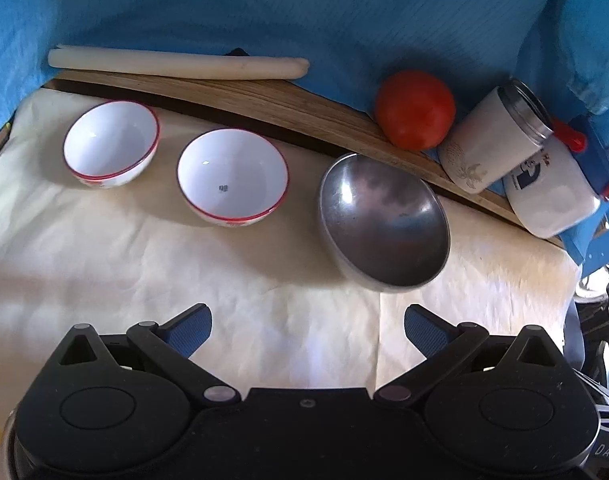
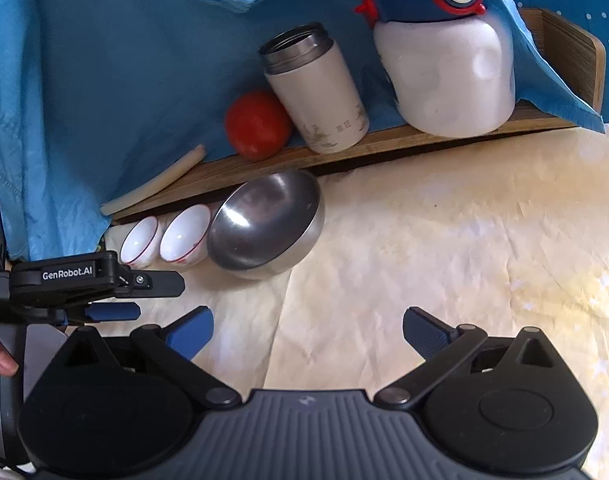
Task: Organize plates and bowls
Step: 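Move both tools to the steel bowl and close them on its rim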
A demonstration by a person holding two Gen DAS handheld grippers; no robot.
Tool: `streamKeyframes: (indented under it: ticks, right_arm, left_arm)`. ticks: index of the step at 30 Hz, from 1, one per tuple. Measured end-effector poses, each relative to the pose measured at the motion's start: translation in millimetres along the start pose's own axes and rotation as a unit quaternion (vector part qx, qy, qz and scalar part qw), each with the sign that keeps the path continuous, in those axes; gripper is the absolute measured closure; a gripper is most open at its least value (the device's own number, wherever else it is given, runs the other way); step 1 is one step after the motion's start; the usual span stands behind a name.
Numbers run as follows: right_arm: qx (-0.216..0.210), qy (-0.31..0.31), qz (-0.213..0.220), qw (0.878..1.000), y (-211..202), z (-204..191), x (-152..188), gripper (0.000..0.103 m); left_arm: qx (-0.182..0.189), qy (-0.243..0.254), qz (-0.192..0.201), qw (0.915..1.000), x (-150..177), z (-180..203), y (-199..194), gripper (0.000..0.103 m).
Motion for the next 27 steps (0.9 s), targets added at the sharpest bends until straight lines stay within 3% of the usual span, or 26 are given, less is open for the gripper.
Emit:
streamKeyframes:
  ticks: [14, 20, 27]
  right_arm:
    - [0.012, 0.003, 0.012, 1.000, 68, 17, -62, 0.002]
    - [0.015, -0.007, 0.000, 1.000, 89, 20, -67, 0.012]
    - [0.014, -0.005, -0.016, 1.000, 101, 18, -57, 0.036]
  left_arm:
    - [-0.015, -0.058, 0.025, 0.9979, -26, 8, 47, 0.001]
    - [-0.037, -0.069, 0.030, 0.9965, -28, 6, 58, 0.002]
    - [-0.039, -0.082, 0.036, 0.9953, -27, -2, 61, 0.008]
Point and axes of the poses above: each gripper's, at about its wrist camera, not at the fingertips, and y roughly the way its jaws point, z to its right, x to its underside, the point moved 10 cm from there along y, roughly the way its jaws point, and after that the axes turned 3 degrees about z, right-handed, at the moved point
